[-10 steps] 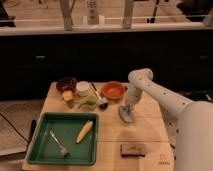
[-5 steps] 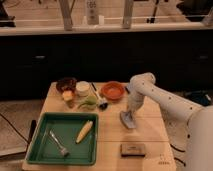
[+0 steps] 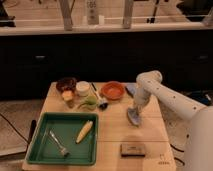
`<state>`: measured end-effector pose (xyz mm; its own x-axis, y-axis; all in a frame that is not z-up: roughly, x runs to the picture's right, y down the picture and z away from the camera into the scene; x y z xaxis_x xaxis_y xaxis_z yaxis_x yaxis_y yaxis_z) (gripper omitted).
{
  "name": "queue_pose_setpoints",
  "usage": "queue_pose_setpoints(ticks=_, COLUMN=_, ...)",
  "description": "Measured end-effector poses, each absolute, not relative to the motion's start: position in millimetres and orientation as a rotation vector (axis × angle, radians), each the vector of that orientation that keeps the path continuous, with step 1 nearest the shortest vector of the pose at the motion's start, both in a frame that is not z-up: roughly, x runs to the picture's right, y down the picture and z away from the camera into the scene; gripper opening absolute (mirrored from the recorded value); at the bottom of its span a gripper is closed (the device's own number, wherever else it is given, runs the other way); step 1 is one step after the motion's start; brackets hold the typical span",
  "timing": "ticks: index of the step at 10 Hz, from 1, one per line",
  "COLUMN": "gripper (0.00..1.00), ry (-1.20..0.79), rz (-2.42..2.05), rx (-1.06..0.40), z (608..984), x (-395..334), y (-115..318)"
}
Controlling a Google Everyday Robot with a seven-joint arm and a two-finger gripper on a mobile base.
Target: Wipe table surface with towel
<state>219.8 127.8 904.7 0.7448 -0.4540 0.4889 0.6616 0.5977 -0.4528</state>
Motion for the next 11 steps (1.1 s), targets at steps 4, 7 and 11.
queue_pose_setpoints(ticks=4, gripper=0.00, ry=-0.364, rz=-0.709, rx=-0.625, z=920.5, x=192.4, y=106.0)
queue_pose_setpoints(ticks=7, gripper=0.00, ry=-0.444, rz=-0.798, rx=-0.587, z=911.5, x=154.5, y=109.1)
queue_pose_setpoints(ticks=11, gripper=0.00, ry=-0.482, rz=-0.861, rx=-0.586, z=882.5, x=144.4, y=138.4)
